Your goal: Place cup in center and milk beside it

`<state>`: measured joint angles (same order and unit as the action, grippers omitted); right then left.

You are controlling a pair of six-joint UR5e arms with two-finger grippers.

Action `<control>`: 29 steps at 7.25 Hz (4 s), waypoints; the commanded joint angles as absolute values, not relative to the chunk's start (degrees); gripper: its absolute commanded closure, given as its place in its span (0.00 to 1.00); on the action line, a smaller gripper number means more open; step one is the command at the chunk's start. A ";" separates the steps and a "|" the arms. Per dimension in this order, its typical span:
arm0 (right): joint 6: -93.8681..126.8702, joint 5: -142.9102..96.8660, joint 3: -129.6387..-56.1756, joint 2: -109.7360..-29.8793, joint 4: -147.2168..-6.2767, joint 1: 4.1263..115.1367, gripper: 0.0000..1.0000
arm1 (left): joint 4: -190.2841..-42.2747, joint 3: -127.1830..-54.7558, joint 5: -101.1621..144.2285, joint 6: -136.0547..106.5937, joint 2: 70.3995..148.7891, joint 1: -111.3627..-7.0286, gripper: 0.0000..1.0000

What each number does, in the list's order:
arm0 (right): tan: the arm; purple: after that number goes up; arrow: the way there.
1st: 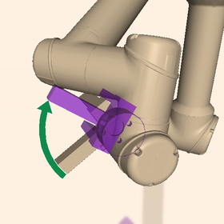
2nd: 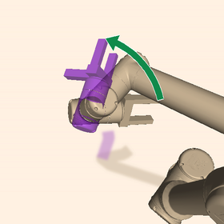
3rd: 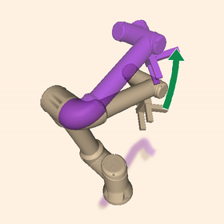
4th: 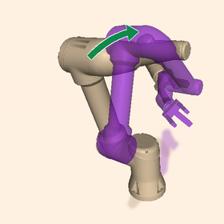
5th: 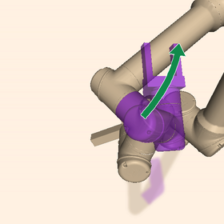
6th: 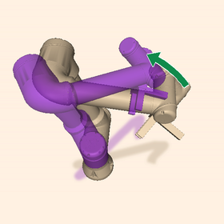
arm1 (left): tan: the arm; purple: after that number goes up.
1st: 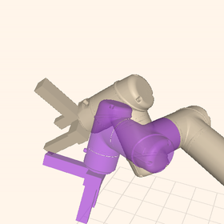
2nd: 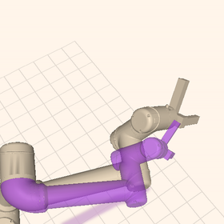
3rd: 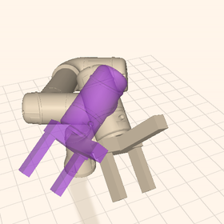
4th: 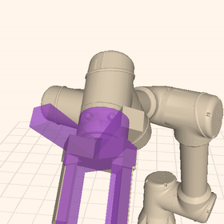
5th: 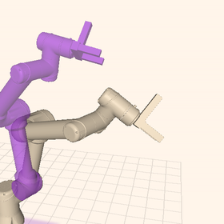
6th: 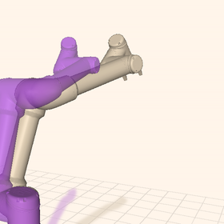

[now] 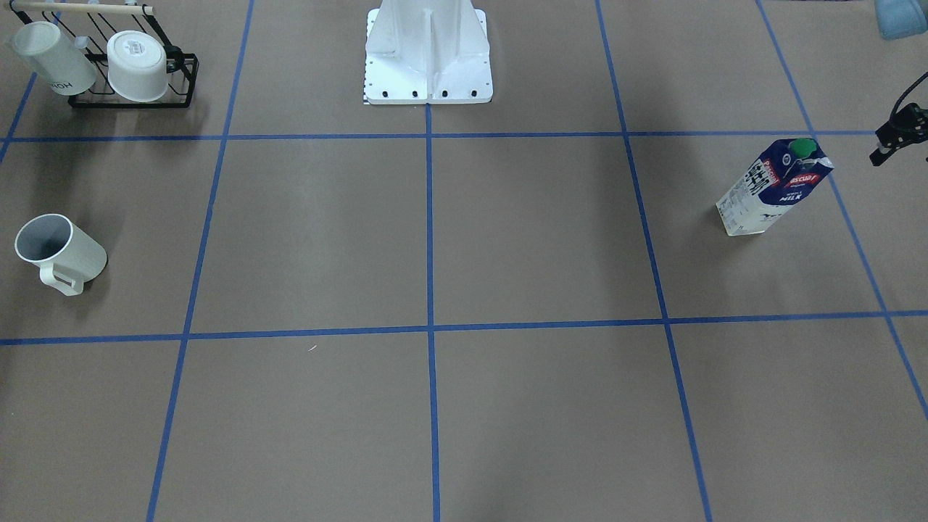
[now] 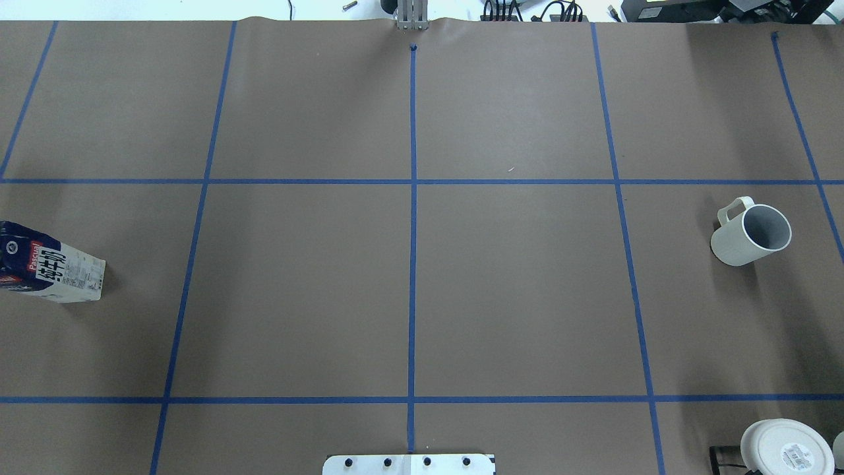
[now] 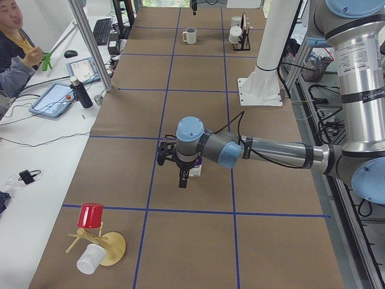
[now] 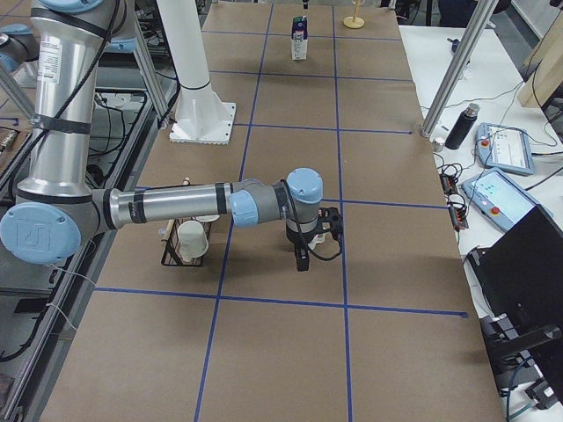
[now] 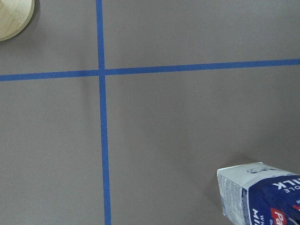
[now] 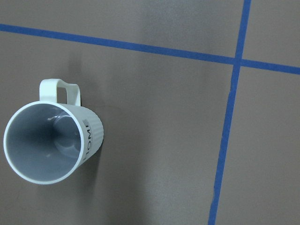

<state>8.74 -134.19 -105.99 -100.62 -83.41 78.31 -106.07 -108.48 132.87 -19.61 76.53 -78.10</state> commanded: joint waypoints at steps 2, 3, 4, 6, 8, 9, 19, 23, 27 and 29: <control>9.14 -135.09 -107.49 -100.99 -83.41 78.84 0.00 | -106.17 -108.63 132.80 -19.69 76.46 -78.05 0.02; 9.14 -135.17 -107.40 -100.90 -83.32 78.75 0.00 | -106.26 -108.63 132.89 -19.60 76.46 -78.05 0.02; 9.05 -137.53 -106.97 -100.90 -82.89 78.75 0.00 | -106.26 -108.63 133.24 -19.60 76.46 -78.05 0.02; 9.23 -138.78 -106.88 -100.99 -81.74 75.61 0.00 | -106.17 -108.54 132.98 -19.77 76.46 -78.05 0.02; 12.46 -137.04 -106.79 -98.72 -81.65 72.01 0.00 | -106.26 -108.72 133.33 -19.86 76.38 -78.13 0.02; 17.96 -133.72 -106.61 -96.61 -81.65 69.37 0.00 | -106.26 -108.81 133.33 -19.86 76.12 -78.05 0.02; 29.95 -131.84 -97.00 -89.04 -72.16 64.08 1.00 | -106.17 -109.86 133.68 -19.86 76.11 -78.05 0.02; 73.14 -118.10 -95.84 -57.77 -81.06 43.20 1.00 | -106.26 -109.86 133.68 -19.86 76.11 -78.05 0.02; 78.49 -114.44 -75.62 -39.58 -80.61 40.69 1.00 | -106.17 -109.95 133.59 -19.86 76.73 -78.05 0.02; 78.49 -114.08 -71.55 -37.62 -77.71 40.00 1.00 | -106.17 -110.04 133.59 -19.86 76.73 -78.05 0.02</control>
<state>78.42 -114.55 -73.94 -38.80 -79.32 40.58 -106.22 -109.93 133.60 -19.86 76.71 -78.03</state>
